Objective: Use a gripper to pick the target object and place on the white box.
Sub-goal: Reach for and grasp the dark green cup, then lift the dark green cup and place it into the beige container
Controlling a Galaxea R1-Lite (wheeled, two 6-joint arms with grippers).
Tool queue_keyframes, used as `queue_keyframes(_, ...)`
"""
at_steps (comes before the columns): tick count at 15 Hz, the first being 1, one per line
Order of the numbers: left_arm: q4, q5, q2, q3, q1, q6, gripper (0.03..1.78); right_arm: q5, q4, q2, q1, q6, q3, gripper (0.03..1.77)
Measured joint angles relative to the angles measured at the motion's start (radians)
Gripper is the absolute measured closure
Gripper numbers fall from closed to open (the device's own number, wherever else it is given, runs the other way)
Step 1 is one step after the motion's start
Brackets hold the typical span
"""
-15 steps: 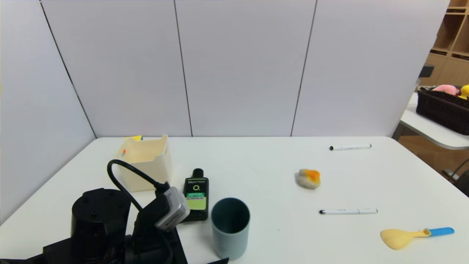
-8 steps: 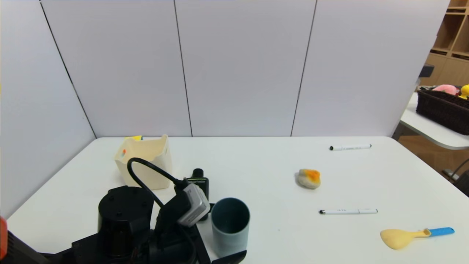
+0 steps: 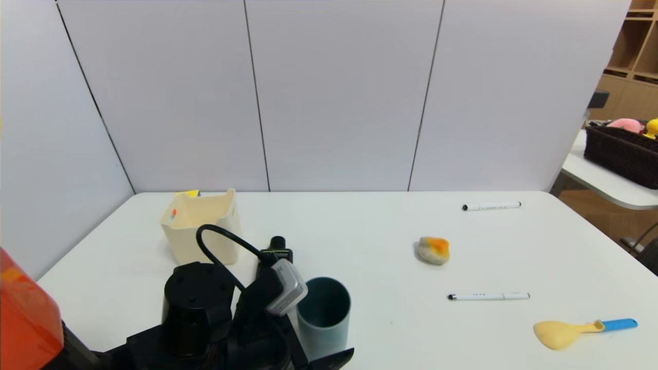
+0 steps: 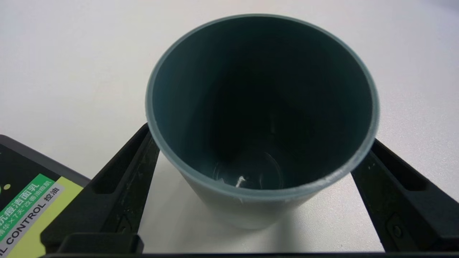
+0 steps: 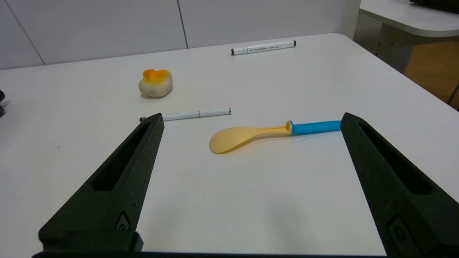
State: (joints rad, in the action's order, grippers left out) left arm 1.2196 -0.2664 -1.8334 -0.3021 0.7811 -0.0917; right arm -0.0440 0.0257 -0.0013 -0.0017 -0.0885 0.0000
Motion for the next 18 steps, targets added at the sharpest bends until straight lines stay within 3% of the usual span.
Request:
queue_keyframes(8, 0.061, 0.026, -0.055, -0.014, 0.000, 0.004, 0.12, 0.000, 0.000, 0.000, 0.000, 0.000, 0.000, 0.10)
queue_keyframes(11, 0.061, 0.026, -0.061, -0.015, 0.000, 0.003, 0.58, 0.000, 0.000, 0.000, 0.000, 0.000, 0.000, 0.10)
queue_keyframes(18, 0.109, 0.051, -0.064, -0.020, 0.000, -0.005, 0.64, 0.000, 0.000, 0.000, 0.000, 0.000, 0.000, 0.10)
